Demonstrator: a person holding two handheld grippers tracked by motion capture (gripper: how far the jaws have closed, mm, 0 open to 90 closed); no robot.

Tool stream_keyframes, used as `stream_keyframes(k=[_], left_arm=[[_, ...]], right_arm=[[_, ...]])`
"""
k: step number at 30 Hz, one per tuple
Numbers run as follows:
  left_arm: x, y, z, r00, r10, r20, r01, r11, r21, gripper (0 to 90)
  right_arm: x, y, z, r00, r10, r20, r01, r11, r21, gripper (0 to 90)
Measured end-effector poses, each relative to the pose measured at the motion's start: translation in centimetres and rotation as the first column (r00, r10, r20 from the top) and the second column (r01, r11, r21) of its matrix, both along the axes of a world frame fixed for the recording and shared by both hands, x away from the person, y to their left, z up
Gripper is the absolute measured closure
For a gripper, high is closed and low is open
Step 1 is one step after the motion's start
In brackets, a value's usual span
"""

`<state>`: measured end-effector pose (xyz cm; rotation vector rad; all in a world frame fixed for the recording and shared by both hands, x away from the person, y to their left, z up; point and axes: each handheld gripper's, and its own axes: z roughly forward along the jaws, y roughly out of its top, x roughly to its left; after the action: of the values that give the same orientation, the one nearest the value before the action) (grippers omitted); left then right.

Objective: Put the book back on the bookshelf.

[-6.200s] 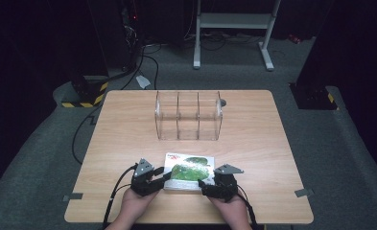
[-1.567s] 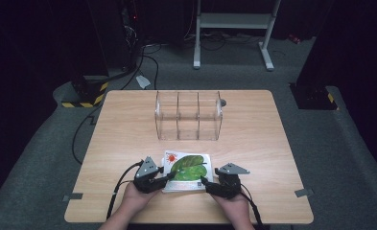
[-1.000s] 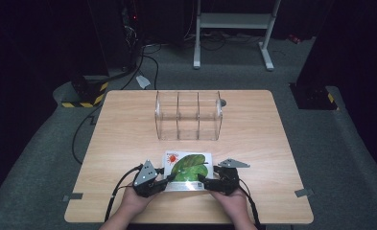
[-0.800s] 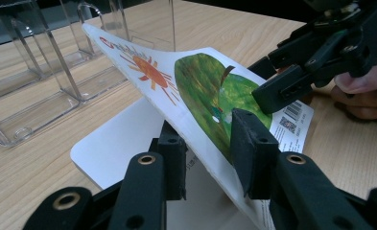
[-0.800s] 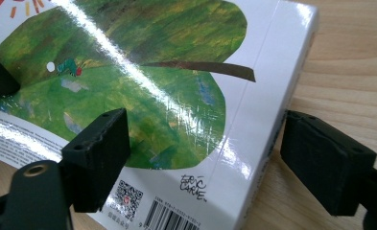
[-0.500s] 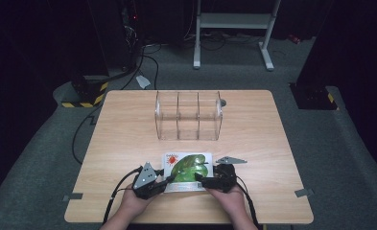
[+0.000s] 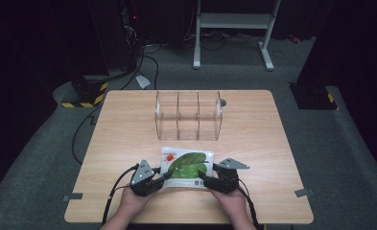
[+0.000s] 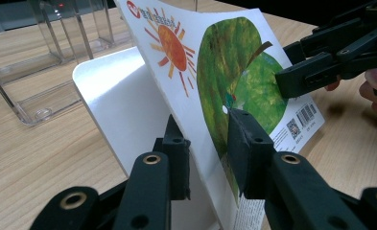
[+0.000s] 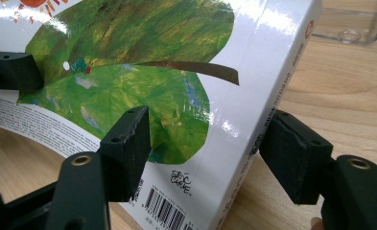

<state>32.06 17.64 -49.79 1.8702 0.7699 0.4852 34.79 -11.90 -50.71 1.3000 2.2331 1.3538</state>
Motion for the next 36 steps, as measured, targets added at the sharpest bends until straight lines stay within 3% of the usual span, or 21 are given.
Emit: stream_keyframes(k=[4,12,21,29,36], left_arm=[[0.3,0.3,-0.1,0.9996,0.013,-0.026,-0.013,0.9999,0.005,70.5],[0.4,0.2,-0.5,0.999,0.027,-0.036,-0.026,0.9991,0.032,71.9],[0.5,-0.1,-0.7,0.9991,0.032,-0.028,-0.03,0.9982,0.053,72.1],[0.8,-0.7,-1.3,0.999,0.034,-0.03,-0.031,0.9941,0.104,71.6],[0.7,-0.7,-1.4,0.9991,0.033,-0.028,-0.03,0.9931,0.113,70.1]], right_arm=[[-0.3,0.4,0.2,0.999,-0.023,0.039,0.023,1.0,-0.008,37.3],[-0.9,0.2,1.0,0.9899,-0.051,0.132,0.051,0.999,0.004,41.6],[-1.3,0.1,1.2,0.9859,-0.065,0.154,0.065,0.998,0.004,42.0],[-1.5,0.0,1.4,0.9782,-0.079,0.192,0.084,0.996,-0.019,42.5],[-1.7,0.1,1.2,0.975,-0.075,0.209,0.082,0.996,-0.024,42.8]])
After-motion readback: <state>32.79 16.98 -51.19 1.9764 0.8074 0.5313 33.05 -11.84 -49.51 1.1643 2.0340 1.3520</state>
